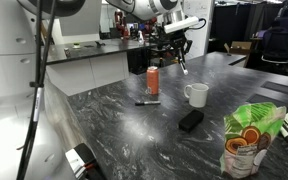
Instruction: Pick up one black marker and put it in the white mug
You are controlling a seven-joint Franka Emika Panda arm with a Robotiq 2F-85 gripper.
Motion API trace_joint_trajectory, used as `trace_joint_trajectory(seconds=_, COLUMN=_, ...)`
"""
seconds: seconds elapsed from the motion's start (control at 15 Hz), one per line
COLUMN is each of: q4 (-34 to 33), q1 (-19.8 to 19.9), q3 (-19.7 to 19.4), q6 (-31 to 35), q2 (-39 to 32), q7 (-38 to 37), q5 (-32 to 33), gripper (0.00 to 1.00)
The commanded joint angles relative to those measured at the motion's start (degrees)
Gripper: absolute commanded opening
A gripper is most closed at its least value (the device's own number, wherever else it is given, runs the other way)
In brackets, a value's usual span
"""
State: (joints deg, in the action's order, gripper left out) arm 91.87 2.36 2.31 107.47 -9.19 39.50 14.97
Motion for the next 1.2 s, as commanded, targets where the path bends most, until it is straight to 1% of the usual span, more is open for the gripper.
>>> trace_joint_trajectory(seconds=0.0, q4=8.96, q1=2.3, q3=-2.06, q6=9.76, q2=6.43, q7=3.54, q5=-5.23, gripper=0.04)
trace_joint_trajectory(seconds=0.4, q4=18.62, q1=3.77, q3=-6.43, q6=21.64, q2=10.62, q7=5.48, q5=-12.66, gripper=0.04)
trace_joint_trajectory(seconds=0.47, q4=20.32, q1=3.93, q3=-7.12, q6=24.71, q2=10.79, q7=6.47, q5=-13.8, gripper=0.04)
trace_joint_trajectory(seconds=0.73, q4=24.86, q1=4.29, q3=-8.92, q6=33.42, q2=10.11, q7=10.71, q5=-18.61, gripper=0.04)
trace_joint_trajectory(seconds=0.87, q4=26.59, q1=4.34, q3=-9.38, q6=36.82, q2=9.51, q7=13.39, q5=-21.66, gripper=0.04)
trace_joint_trajectory(seconds=1.0, q4=27.89, q1=4.32, q3=-9.53, q6=38.82, q2=8.97, q7=16.52, q5=-25.8, gripper=0.04)
trace_joint_trajectory(seconds=1.07, q4=28.45, q1=4.3, q3=-9.51, q6=39.33, q2=8.87, q7=17.79, q5=-27.75, gripper=0.42)
trace_joint_trajectory(seconds=1.13, q4=29.07, q1=4.31, q3=-9.5, q6=39.96, q2=8.92, q7=18.97, q5=-29.56, gripper=0.43)
